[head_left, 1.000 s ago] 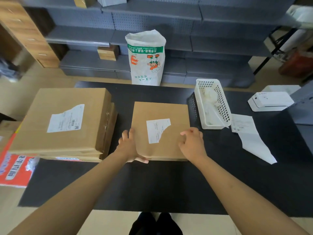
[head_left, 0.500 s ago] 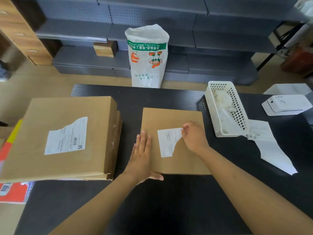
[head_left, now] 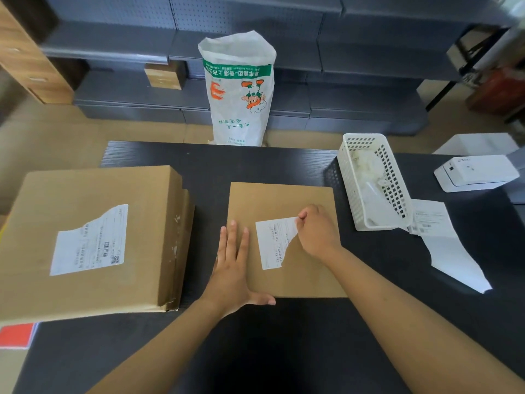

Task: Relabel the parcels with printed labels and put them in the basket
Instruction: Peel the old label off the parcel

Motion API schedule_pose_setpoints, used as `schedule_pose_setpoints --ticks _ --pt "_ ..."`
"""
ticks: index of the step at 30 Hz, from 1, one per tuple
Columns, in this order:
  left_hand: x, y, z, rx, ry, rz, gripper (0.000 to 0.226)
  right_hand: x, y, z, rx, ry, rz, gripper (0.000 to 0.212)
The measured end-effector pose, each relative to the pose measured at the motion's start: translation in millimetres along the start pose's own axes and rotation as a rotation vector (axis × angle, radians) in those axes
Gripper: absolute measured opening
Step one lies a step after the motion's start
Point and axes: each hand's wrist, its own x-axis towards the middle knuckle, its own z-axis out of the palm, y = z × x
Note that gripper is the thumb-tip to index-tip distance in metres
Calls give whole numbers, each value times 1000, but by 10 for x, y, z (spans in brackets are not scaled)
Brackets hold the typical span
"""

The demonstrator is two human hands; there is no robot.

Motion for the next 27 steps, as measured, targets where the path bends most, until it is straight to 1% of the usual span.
schedule_pose_setpoints --ticks 3,7,9,11,13,15,17,21,24,27 --pt "-10 25 24 3 0 -14 152 16 9 -21 -11 -26 -11 10" --pt "-13 30 18 10 2 -17 152 -33 59 -24 131 41 -28 5" --pt "-17 33 15 11 0 -16 151 -50 79 -9 149 52 -43 6" --pt "-20 38 15 7 -2 -14 150 -37 67 -10 158 54 -16 9" --pt "-23 37 15 6 -3 -13 150 -3 33 -22 125 41 23 12" --pt "-25 34 15 6 -6 -11 150 36 2 -31 36 8 23 13" --pt "-27 36 15 6 -7 -7 149 53 -16 -26 -77 -29 -1 13" --pt "-26 38 18 2 -11 -16 150 44 -14 18 -254 -39 -66 24" --pt "-14 45 15 9 -12 -21 150 26 17 2 -265 -57 -116 23" --pt "-11 45 16 12 -16 -21 150 -29 49 -18 -114 -15 -146 13"
